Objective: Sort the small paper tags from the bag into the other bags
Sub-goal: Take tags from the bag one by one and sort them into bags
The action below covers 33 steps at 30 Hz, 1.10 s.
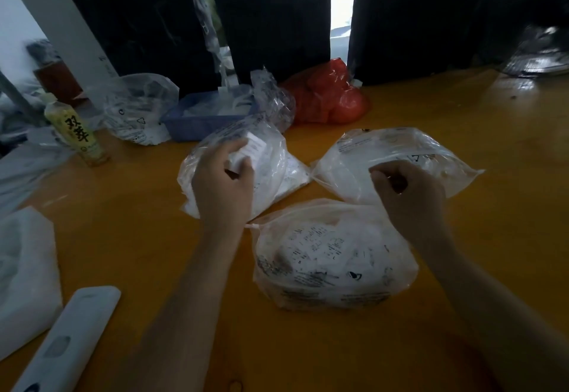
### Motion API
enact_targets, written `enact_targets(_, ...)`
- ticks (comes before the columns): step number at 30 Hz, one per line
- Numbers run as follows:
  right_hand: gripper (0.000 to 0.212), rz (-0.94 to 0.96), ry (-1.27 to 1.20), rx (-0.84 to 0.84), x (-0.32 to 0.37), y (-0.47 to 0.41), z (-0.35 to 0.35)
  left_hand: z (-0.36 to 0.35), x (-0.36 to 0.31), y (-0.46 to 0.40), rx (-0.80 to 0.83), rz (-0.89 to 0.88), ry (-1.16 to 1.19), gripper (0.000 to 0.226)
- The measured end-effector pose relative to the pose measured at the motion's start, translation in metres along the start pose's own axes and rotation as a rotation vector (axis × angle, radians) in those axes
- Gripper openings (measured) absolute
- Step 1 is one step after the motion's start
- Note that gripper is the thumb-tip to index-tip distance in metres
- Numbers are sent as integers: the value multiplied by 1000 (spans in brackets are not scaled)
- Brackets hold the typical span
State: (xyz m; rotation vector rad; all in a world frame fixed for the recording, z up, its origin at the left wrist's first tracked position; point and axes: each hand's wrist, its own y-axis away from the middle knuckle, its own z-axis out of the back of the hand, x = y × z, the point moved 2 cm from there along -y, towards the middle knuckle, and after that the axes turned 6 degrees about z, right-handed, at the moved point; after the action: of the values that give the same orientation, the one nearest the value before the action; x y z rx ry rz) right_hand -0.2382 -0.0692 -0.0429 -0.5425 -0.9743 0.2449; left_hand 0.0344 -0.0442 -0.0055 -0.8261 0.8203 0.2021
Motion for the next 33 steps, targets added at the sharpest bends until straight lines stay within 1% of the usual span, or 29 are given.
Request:
enact_targets(1, 13, -17, 28, -24, -5, -3, 2, 0, 5, -13, -22, 13, -102, 27)
enact_targets(2, 13, -33, 49, -41, -9, -5, 4, -3, 11, -23, 2, 43, -204, 26)
enact_targets(4, 13, -48, 80, -60, -16, -8, 5, -16, 25, -35, 124, 104, -331, 28)
enact_targets(6, 13, -49, 114, -31, -22, -9, 5, -31, 31, -41, 272, 120, -372, 29)
enact_targets(8, 15, -75, 165, 59, -29, -12, 3, -45, 34, -45, 402, 82, -433, 28)
enact_targets(9, 17, -93, 220, 119, -33, -14, 2, -51, 34, -46, 438, 53, -503, 29)
enact_targets(11, 22, -99, 370, 221, -38, -21, 0, -59, 34, -46, 471, 29, -646, 34)
enact_targets(14, 28, -22, 567, 274, -41, -39, 1, -64, 35, -46, 528, 43, -703, 39)
enact_targets(15, 30, -3, 628, 323, -44, -46, 1, -64, 36, -47, 540, 46, -729, 41)
enact_targets(16, 32, 0, 677, 393, -47, -52, 0, -63, 37, -47, 551, 50, -771, 43)
enact_targets(19, 47, -93, 756, 624, -55, -63, -5, -59, 35, -48, 585, 64, -869, 49)
enact_targets(20, 47, -101, 769, 661, -57, -65, -7, -58, 33, -48, 607, 73, -860, 52)
enact_targets(21, 43, -81, 769, 659, -59, -67, -9, -56, 31, -48, 624, 85, -840, 56)
enact_targets(22, 35, -38, 761, 623, -60, -69, -10, -53, 30, -48, 618, 93, -816, 59)
enact_targets(23, 25, -1, 762, 574, -61, -70, -10, -50, 27, -47, 577, 88, -790, 61)
enact_targets(24, 19, 18, 772, 532, -61, -70, -10, -47, 23, -45, 497, 66, -748, 60)
enact_targets(25, 18, 14, 790, 515, -60, -71, -9, -42, 19, -42, 388, 29, -685, 57)
enact_targets(27, 22, -13, 808, 534, -59, -74, -8, -34, 6, -28, 164, -87, -497, 45)
enact_targets(29, 26, -41, 831, 544, -52, -79, -4, -31, -5, -9, 28, -245, -278, 34)
enact_targets(30, 26, -40, 849, 546, -48, -80, -2, -32, -10, 0, 14, -315, -186, 31)
enact_targets(31, 27, -23, 860, 549, -44, -82, 1, -34, -13, 10, 46, -358, -103, 29)
enact_targets(33, 25, 31, 871, 548, -35, -81, 5, -38, -19, 29, 184, -348, 41, 26)
